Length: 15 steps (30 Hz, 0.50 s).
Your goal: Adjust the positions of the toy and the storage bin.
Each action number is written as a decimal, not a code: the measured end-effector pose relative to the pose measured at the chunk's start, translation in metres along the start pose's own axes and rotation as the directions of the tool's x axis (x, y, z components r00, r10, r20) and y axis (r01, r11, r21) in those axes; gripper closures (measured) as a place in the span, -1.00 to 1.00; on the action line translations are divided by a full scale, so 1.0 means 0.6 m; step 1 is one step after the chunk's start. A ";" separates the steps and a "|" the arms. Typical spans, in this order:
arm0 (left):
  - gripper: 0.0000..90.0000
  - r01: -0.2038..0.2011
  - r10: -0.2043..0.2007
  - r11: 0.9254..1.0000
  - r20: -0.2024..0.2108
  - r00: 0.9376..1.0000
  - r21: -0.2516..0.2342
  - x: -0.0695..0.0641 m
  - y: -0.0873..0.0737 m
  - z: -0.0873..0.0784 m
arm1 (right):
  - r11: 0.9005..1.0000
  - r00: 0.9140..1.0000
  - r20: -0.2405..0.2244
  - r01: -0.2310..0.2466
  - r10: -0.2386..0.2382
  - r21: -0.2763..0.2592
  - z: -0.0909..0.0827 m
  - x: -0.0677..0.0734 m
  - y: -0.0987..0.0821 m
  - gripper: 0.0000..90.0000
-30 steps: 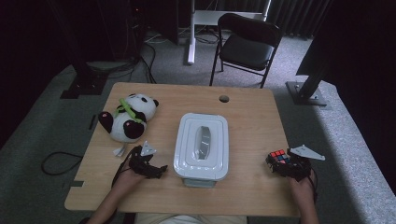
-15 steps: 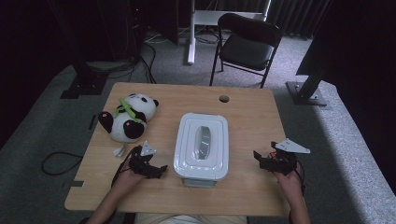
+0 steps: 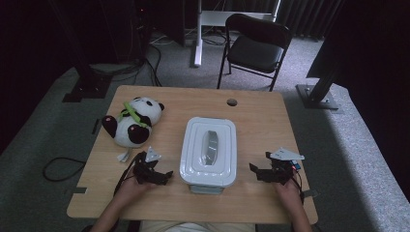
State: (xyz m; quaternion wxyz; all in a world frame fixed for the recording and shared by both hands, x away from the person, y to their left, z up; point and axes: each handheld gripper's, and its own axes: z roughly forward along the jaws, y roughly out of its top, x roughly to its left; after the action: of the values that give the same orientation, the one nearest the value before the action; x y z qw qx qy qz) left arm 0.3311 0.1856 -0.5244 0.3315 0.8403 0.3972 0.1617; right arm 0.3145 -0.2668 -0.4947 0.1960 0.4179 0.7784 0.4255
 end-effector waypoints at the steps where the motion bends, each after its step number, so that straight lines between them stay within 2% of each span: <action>1: -0.95 0.000 0.000 1.000 0.000 1.000 0.000 0.000 0.000 0.000 | 1.000 1.000 -0.006 0.006 -0.006 0.006 0.005 0.003 -0.003 -0.68; 5: -0.95 -0.008 0.008 1.000 0.021 1.000 -0.005 0.003 -0.002 -0.003 | 0.999 0.999 -0.052 0.018 -0.015 0.046 0.027 0.007 -0.012 -0.69; 8: -0.95 -0.013 0.014 1.000 0.029 0.999 -0.006 0.004 -0.004 -0.004 | 0.997 0.997 -0.078 0.011 -0.005 0.074 0.041 0.006 -0.020 -0.68; 10: -0.95 -0.020 0.020 1.000 0.023 1.000 -0.003 0.003 -0.004 -0.004 | 0.995 0.997 -0.072 0.024 -0.017 0.093 0.046 0.006 -0.023 -0.68; 14: -0.95 -0.028 0.028 1.000 0.028 0.999 -0.004 0.004 -0.004 -0.004 | 0.995 0.997 -0.083 0.014 -0.006 0.103 0.049 0.004 -0.027 -0.67; 15: -0.95 -0.028 0.028 1.000 0.028 0.999 -0.003 0.004 -0.004 -0.004 | 0.993 0.997 -0.072 0.020 -0.011 0.118 0.051 0.004 -0.028 -0.67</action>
State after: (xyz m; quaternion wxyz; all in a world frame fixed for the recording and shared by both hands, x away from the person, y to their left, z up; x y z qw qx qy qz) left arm 0.3299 0.1894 -0.5244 0.3360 0.8476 0.3804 0.1550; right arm 0.3252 -0.2544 -0.5254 0.1462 0.4072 0.8121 0.3915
